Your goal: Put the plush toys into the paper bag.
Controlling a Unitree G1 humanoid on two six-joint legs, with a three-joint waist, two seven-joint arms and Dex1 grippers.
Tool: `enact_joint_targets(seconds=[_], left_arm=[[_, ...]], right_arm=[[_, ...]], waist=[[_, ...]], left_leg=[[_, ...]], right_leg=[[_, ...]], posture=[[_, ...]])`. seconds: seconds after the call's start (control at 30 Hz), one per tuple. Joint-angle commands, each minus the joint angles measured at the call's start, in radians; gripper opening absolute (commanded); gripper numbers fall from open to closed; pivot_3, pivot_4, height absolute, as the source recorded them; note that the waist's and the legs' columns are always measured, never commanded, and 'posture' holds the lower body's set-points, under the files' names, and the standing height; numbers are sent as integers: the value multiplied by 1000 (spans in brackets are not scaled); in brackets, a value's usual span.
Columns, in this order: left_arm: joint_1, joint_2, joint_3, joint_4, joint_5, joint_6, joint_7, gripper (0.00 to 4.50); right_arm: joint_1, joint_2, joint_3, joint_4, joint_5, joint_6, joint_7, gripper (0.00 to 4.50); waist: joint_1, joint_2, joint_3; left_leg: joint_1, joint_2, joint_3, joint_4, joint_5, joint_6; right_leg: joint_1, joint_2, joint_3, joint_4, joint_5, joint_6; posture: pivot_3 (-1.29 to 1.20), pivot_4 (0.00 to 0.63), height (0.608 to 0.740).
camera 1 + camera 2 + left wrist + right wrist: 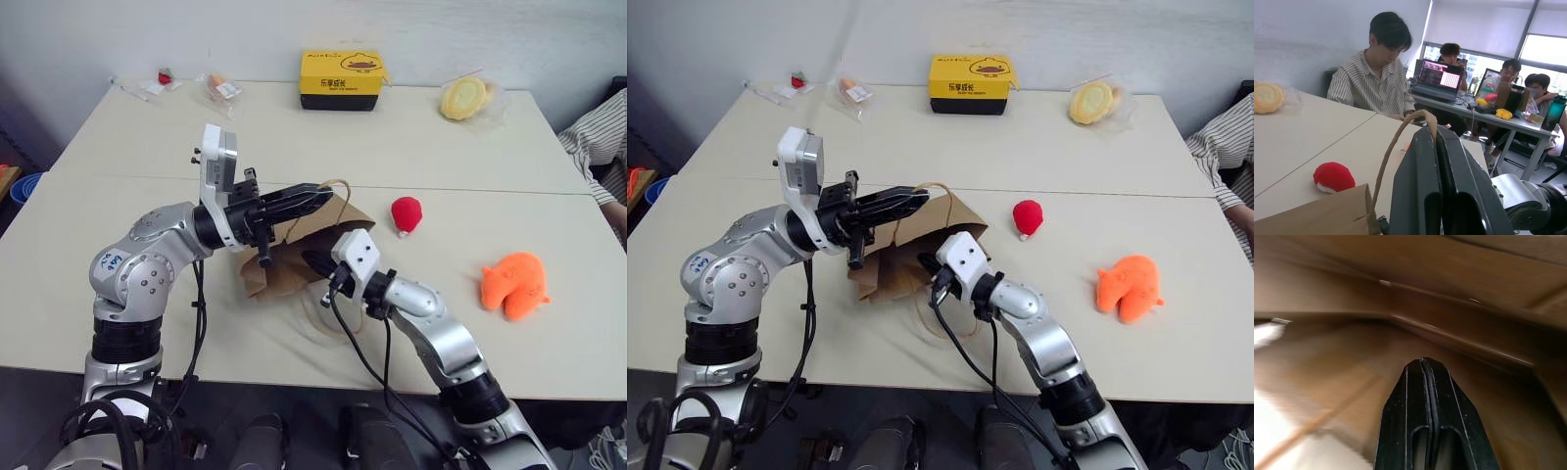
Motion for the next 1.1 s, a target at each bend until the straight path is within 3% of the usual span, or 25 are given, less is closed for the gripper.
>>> enact_joint_targets(seconds=[0.03, 0.47, 0.77, 0.9, 1.0, 1.1], left_arm=[[-38, -10, 44, -44, -75, 44, 64, 0], [-97, -44, 146, 4, -221, 87, 224, 0], [-103, -46, 157, 4, -283, 101, 263, 0], [-77, -18, 108, -22, -239, 92, 212, 0], [-38, 9, 44, -35, -159, 58, 154, 0], [-5, 6, 17, -32, -101, 13, 141, 0]], right_arm=[[-18, 30, 7, 44, -53, -44, -42, 11], [64, -22, 44, 119, -148, -149, 20, 11], [70, -41, 17, 142, -136, -192, 54, 11], [79, -24, -19, 82, -38, -230, 114, 11], [94, -32, -51, 0, 35, -224, 164, 616], [127, -72, -90, -106, 92, -204, 196, 1671]], waist=[[-3, 0, 0], [-14, 0, 0], [-14, 0, 0], [-14, 0, 0], [-14, 0, 0], [-14, 0, 0]], left_leg=[[0, 0, 0, 0, 0, 0], [0, 0, 0, 0, 0, -1], [0, 0, 0, 0, 0, -1], [0, 0, 0, 0, 0, -1], [0, 0, 0, -1, 0, -1], [0, 0, 0, -2, 0, -1]], right_leg=[[0, 0, 0, 0, 0, 0], [0, 0, 0, 0, 0, 0], [0, 0, 0, 0, 0, 0], [0, 0, 0, -1, 0, 0], [0, 0, 0, -1, 0, 0], [0, 0, 0, -2, 0, 0]], posture=[[0, 150, 740], [0, 150, 740], [0, 150, 740], [0, 150, 740], [0, 150, 740], [0, 150, 740]])
